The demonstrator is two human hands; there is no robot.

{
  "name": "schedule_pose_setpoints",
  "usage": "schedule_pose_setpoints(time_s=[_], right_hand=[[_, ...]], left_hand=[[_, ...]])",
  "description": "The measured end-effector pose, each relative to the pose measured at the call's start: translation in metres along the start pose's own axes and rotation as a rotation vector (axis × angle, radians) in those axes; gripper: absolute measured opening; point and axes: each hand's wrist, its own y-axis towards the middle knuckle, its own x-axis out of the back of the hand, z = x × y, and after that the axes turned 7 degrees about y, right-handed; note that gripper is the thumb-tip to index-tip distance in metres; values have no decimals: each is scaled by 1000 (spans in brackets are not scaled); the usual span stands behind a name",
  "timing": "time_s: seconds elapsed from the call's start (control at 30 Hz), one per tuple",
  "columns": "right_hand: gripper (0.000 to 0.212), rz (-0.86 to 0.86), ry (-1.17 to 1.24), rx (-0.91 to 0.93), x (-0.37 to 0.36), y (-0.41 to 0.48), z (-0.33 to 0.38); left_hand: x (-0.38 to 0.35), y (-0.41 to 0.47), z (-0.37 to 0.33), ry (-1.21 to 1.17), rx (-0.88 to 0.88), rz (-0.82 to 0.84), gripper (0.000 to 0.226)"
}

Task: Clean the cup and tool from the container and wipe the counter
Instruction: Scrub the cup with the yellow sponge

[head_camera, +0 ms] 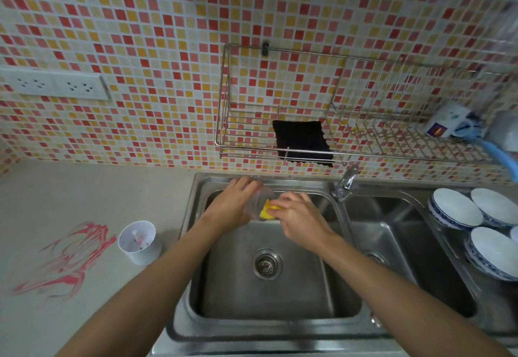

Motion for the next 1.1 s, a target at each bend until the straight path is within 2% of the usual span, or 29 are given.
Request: schedule_pose_setpoints(time_s=[0.13, 0.2, 0.3, 0.37, 0.47, 0.67, 0.73, 0.83, 0.93, 1.03, 1.1], right_hand=[[39, 54, 296, -108, -9, -1, -2], [46, 77, 221, -59, -4, 1, -13], [59, 26, 69, 55, 7, 7, -21], [51, -16, 85, 69, 4, 7, -17], [36, 30, 281, 0, -4, 2, -12], [32, 13, 32, 243, -2, 2, -35], [25, -33, 19, 266, -2, 3, -35], [20, -124, 45, 239, 3, 5, -34], [22, -112, 105, 178, 5, 7, -33], [25, -16, 232, 96, 8, 9, -28], [29, 60, 419, -11, 11, 11, -25]], left_hand=[[1, 5, 2, 0, 25, 16, 78], [4, 5, 3, 21, 31, 33, 79], [10, 8, 3, 18, 56, 62, 78], [13, 11, 1, 13, 39, 55, 77], [13, 13, -3, 0, 4, 71, 72], [10, 16, -1, -102, 28, 144, 77], [8, 15, -1, -223, 74, 160, 81], [1, 11, -5, -431, 164, 121, 94], [-9, 5, -15, -346, 205, -8, 107], [-14, 3, -15, -279, 210, -157, 97], [-10, 3, -10, -232, 211, -158, 88]])
